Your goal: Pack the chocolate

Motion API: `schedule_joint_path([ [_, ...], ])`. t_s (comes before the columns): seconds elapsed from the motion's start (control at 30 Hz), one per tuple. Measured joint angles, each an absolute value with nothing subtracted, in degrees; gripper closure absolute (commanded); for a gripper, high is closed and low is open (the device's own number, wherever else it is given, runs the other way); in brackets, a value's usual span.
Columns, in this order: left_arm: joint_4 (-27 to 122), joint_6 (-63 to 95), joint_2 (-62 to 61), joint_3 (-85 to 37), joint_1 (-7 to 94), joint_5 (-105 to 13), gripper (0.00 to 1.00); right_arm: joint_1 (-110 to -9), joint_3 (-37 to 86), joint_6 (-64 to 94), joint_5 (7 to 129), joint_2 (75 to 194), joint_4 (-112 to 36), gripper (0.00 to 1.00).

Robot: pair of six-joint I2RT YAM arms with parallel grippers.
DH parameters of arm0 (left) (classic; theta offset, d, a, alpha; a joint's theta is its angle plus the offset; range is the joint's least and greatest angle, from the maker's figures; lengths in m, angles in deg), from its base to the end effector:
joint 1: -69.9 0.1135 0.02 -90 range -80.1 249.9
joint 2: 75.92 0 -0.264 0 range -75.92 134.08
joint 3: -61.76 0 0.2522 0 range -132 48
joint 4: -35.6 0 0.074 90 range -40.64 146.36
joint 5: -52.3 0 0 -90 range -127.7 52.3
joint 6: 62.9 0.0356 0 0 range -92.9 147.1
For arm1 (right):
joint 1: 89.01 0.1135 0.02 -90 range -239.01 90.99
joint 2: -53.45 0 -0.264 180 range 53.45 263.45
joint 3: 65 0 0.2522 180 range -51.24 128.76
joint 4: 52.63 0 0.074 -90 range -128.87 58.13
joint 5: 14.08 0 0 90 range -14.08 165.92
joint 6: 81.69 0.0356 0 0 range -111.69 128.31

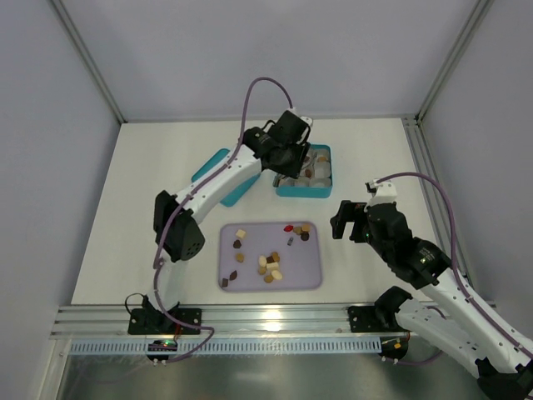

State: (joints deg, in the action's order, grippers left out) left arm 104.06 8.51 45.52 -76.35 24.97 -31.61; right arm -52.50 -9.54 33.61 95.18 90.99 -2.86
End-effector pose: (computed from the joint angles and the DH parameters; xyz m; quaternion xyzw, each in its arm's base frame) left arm 0.3333 -0.3271 0.3251 0.1981 0.9227 -0.1294 0.3043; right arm 0.1211 0.0751 0.2952 -0.0033 0.8655 0.1206 0.4862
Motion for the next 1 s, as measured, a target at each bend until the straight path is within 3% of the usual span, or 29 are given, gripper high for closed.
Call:
schedule_joint_path([
  [0.23,102.46,8.40,29.33,-64.81,24.32,-32.25,0.57,-52.50,-9.37,33.48,95.51,90.92,-2.86,0.00],
  [0.47,100.87,6.52,14.95,-45.60,19.92,-31.72,0.58,-52.74,-9.37,33.48,95.75,89.70,-2.84,0.00],
  [0.73,100.61,1.93,8.02,-27.46,11.86,-31.11,0.57,-52.74,-9.37,33.63,95.73,88.69,-2.51,0.00],
  [1.0,99.89,-1.42,2.73,-21.34,8.62,-31.09,0.57,-52.76,-9.37,34.00,95.71,88.43,-2.36,0.00],
])
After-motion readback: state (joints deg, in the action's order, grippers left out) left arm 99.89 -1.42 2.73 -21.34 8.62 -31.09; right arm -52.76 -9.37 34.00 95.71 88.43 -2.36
